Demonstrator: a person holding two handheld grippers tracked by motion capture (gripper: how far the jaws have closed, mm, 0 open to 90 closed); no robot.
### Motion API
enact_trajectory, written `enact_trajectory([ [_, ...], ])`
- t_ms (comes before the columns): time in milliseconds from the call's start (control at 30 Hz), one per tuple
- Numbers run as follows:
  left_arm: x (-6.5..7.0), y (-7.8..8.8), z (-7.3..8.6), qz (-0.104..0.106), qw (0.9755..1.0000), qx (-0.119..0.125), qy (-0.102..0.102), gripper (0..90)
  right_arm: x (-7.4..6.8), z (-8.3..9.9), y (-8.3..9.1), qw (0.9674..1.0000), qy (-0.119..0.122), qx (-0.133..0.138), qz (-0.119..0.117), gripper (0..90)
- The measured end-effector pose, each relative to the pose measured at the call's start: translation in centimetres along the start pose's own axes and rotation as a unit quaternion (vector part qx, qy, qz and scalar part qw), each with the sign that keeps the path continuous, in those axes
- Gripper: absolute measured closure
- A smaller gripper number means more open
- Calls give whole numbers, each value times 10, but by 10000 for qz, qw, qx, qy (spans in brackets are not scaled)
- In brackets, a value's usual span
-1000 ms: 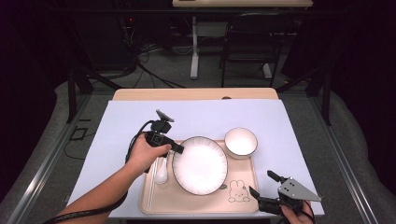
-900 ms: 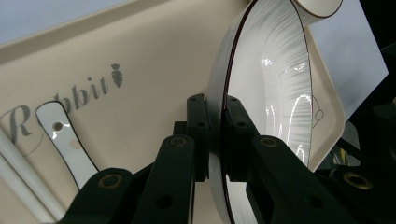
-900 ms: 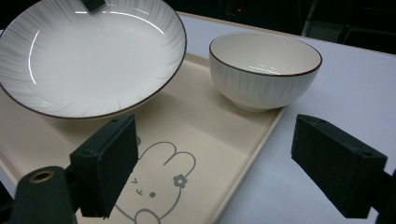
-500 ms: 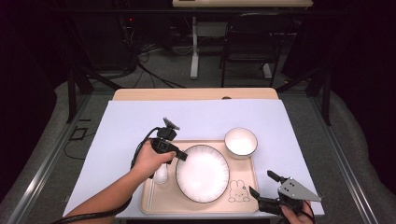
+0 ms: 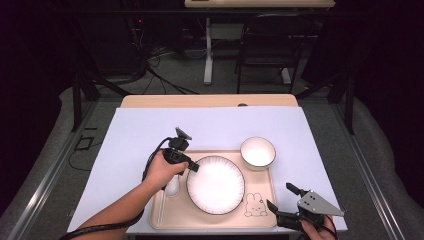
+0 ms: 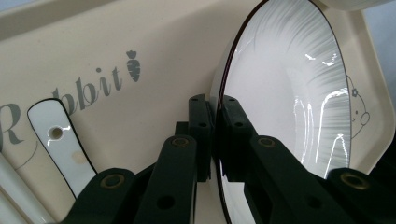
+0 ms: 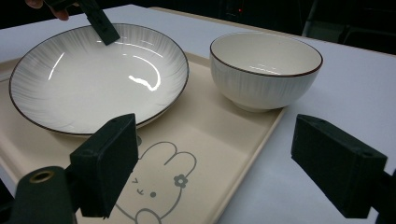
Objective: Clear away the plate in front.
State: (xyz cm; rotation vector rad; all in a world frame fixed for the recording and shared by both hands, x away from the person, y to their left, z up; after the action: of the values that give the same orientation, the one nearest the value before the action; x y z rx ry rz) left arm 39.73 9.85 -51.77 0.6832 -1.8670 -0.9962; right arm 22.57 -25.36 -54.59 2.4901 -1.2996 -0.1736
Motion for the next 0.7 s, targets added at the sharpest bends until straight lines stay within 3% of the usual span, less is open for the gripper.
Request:
enact_trajectory([
  [433,-13,-17,3,-105,9998,-105,100,809,0,0,0,10000,2,-1,-9,143],
  [700,-14,-20,5,-229,9997,-127,32,796,0,0,0,10000,1,-2,-8,143],
])
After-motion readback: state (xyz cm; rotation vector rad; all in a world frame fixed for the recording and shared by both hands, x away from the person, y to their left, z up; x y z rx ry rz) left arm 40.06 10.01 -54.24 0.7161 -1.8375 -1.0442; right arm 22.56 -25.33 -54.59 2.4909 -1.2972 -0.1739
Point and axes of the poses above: each handheld gripper's, and its own axes: y roughly backward along the jaws, z roughly out of its underside, x roughly to its right, the point moved 2 cm from there along -y, roughly forward along the jaws, and after that the axes turned 2 degrees about y, right-handed, at the moved point
